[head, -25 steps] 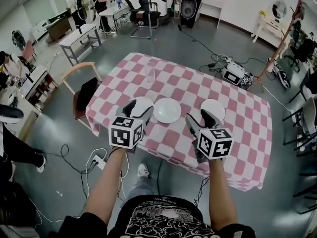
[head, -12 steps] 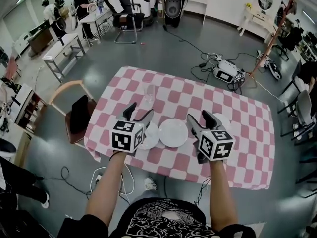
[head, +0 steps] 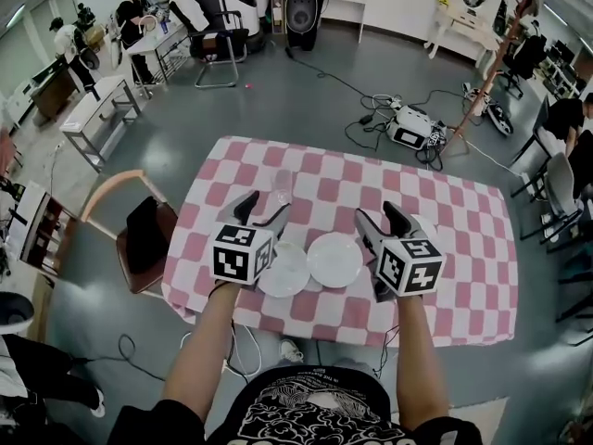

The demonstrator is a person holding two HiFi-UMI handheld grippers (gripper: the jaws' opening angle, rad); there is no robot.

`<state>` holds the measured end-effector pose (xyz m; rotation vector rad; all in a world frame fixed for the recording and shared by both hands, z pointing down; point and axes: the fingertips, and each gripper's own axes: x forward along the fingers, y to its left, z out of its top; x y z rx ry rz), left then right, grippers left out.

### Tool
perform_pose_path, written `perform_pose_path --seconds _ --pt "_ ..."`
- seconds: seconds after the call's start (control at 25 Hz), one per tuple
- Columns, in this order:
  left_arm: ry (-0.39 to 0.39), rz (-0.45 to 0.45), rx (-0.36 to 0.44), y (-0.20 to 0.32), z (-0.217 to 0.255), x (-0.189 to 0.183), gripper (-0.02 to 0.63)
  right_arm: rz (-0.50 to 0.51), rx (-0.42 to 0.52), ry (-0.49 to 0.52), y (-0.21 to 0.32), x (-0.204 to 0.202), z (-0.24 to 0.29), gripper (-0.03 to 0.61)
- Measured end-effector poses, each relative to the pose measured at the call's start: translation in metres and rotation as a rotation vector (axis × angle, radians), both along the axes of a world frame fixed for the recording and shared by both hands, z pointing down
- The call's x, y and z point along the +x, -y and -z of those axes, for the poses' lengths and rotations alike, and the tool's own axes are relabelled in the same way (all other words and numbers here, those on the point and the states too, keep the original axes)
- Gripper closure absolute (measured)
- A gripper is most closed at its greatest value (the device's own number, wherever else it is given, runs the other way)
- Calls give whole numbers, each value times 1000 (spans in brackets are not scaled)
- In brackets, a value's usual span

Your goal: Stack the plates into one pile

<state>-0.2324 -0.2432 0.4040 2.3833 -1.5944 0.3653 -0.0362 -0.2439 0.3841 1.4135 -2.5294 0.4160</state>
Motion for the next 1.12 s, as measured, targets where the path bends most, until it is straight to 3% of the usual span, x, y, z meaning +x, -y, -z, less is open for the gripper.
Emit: perform_pose_path --seconds 0.72,0.96,1.12 --pt "24 -57 -36 19 -15 39 321 12 -39 0 8 35 -23 313" --pt "34 -158 -91 25 -30 62 321 24 -88 18 7 41 -37 313" --pt "61 -271 -159 22 -50 80 321 29 -140 30 2 44 -55 313"
